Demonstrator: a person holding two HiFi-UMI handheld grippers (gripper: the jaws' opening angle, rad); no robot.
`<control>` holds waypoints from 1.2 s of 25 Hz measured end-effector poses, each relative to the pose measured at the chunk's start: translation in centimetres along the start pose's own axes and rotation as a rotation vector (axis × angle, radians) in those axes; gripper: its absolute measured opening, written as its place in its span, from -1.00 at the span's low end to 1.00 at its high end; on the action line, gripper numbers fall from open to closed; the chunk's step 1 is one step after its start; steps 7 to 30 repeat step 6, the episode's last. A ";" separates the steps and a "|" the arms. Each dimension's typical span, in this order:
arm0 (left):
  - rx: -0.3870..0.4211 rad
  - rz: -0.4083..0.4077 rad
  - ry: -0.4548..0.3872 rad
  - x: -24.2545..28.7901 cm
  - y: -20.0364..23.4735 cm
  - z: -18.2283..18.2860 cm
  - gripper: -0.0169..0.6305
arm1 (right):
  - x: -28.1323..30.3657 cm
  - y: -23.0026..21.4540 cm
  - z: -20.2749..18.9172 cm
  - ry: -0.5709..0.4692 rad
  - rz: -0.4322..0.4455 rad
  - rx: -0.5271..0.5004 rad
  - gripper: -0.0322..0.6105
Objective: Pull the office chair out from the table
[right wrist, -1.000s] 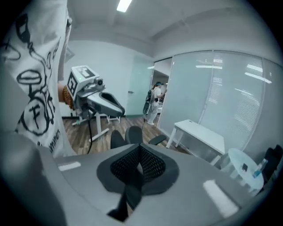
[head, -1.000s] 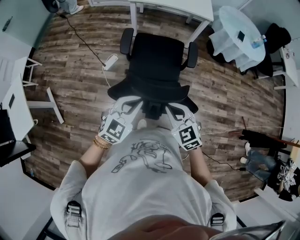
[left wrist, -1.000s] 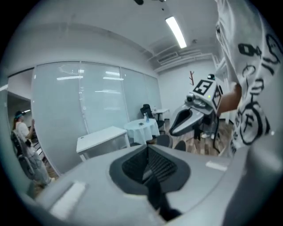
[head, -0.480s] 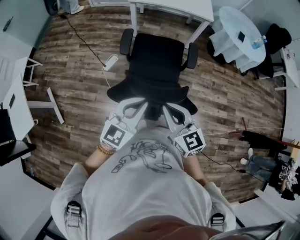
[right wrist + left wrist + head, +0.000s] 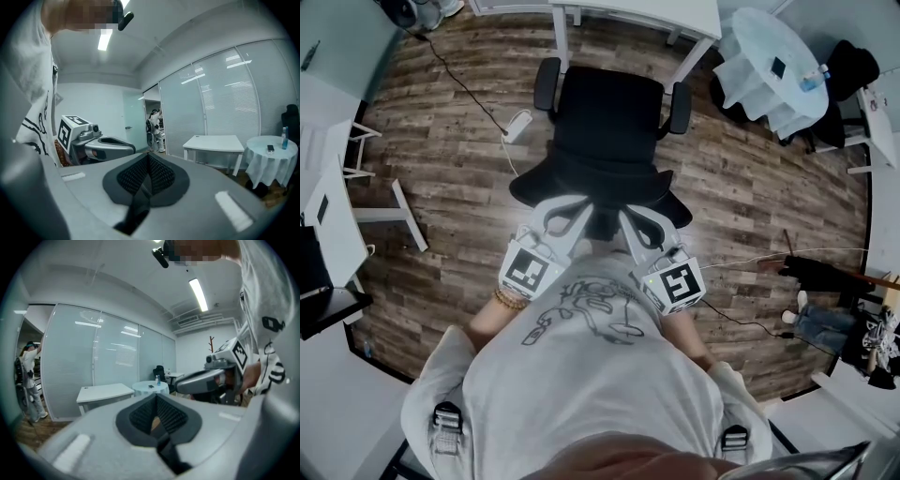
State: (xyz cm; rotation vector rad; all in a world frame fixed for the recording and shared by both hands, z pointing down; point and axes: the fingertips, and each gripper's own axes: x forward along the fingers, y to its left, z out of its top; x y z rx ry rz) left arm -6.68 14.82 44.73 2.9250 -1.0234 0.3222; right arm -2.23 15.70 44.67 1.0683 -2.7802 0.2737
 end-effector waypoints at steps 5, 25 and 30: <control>0.007 -0.005 0.009 0.2 -0.1 0.0 -0.93 | -0.3 -0.4 0.0 0.005 -0.019 0.005 -0.88; 0.007 -0.005 0.009 0.2 0.0 0.0 -0.93 | -0.4 -0.4 0.0 0.006 -0.022 0.004 -0.88; 0.007 -0.005 0.009 0.2 0.0 0.0 -0.93 | -0.4 -0.4 0.0 0.006 -0.022 0.004 -0.88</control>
